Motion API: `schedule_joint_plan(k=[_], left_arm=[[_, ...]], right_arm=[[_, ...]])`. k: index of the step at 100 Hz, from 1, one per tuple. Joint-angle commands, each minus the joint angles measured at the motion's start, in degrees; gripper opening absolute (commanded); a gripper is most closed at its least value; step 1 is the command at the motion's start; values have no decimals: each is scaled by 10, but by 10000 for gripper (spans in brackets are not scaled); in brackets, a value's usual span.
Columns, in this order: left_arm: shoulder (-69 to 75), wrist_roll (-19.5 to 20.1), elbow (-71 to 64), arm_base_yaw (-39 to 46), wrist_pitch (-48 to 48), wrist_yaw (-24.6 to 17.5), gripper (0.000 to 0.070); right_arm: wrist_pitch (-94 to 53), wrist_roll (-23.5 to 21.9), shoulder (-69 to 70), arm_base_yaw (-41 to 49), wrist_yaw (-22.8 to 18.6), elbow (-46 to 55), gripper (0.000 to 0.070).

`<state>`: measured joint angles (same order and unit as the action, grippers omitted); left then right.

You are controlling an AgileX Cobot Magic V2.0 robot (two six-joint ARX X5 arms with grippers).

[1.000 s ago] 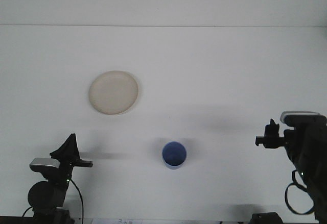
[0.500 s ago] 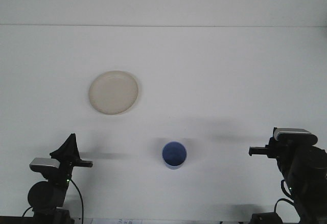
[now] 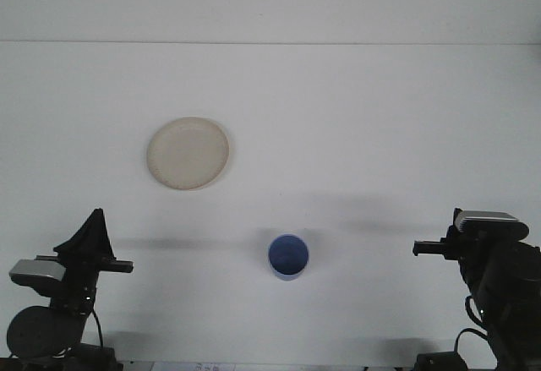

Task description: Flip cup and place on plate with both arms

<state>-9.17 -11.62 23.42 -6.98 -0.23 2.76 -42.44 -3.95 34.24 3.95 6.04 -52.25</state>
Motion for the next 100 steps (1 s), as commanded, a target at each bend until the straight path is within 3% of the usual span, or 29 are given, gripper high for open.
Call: schedule_joint_plan(k=[1,11,29,42,63,67,78,86,95,100], left_arm=[[-53,7,68,-1,-62,-9,12],[-146,31,181,-1,-173,-44,12],[-308,117,355,-2,-365,-121,12],[-394,119,429,-4,-433,-134,12],[-456,106,442,-23,-430,-136,22],[-464,93,442,-27,-430,-136,57],[-480,68,442,-35,-431,-136,271],[-489,69,442,-45,-435,-144,303],[-496,69,442,-67,-438,-183,314],[-501,68,443,-85,-435,-203,363]], right_arm=[[9,-8,4,-1,0,-7,0],[9,-8,4,-1,0,-7,0],[9,-8,4,-1,0,-7,0],[9,-8,3,-1,0,-7,0],[8,-8,3,-1,0,-7,0],[8,-8,3,-1,0,-7,0],[8,-7,3,-1,0,-7,0],[9,-5,3,-1,0,-7,0],[9,-5,3,-1,0,-7,0],[9,-5,3,-1,0,-7,0]])
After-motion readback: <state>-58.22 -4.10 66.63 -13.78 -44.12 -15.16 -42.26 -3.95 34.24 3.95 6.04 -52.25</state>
